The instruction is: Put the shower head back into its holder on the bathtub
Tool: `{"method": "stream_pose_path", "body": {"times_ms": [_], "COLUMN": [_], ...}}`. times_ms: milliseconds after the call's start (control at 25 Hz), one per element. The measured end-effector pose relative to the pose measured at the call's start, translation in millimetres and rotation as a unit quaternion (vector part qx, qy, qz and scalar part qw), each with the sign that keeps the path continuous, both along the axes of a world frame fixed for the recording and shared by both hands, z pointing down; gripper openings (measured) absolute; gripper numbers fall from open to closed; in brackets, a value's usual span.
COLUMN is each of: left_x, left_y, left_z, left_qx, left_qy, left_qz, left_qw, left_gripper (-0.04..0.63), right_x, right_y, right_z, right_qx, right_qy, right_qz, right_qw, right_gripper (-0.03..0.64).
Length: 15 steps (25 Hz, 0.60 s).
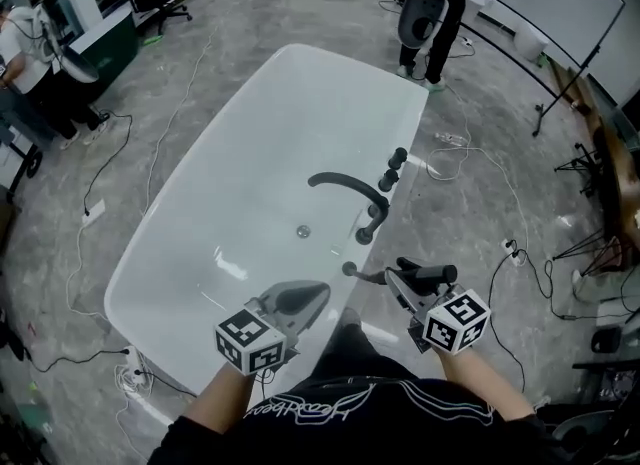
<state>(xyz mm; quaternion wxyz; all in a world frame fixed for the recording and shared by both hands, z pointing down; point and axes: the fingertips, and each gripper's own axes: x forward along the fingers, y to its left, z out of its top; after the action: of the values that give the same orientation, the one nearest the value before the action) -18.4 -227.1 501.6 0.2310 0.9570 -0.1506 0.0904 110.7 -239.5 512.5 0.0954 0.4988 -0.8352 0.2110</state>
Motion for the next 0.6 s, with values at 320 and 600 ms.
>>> {"method": "stream_pose_path", "body": {"times_ms": [320,600], "left_x": [2.3,-6.8], "left_y": [-6.1,-18.9], "left_z": [11.0,22.2], "left_qx": [-0.012,-0.031], "left_qy": [-0.02,-0.039], "left_qz": [-0.031,-0.06], "left_qw": [0.9992,0.9969], "left_gripper": [0.005,0.005], "right_x": [-14.3,-25.7], "right_y": [-27.2,-54.0], "right_z": [67.7,123.0], "right_qx": [-0.013,-0.037], "right_qy": [0.064,0.08], "right_qz": [-0.047,-0.068], "right_qw": [0.997,0.994], "right_gripper": [0.13,0.13]}}
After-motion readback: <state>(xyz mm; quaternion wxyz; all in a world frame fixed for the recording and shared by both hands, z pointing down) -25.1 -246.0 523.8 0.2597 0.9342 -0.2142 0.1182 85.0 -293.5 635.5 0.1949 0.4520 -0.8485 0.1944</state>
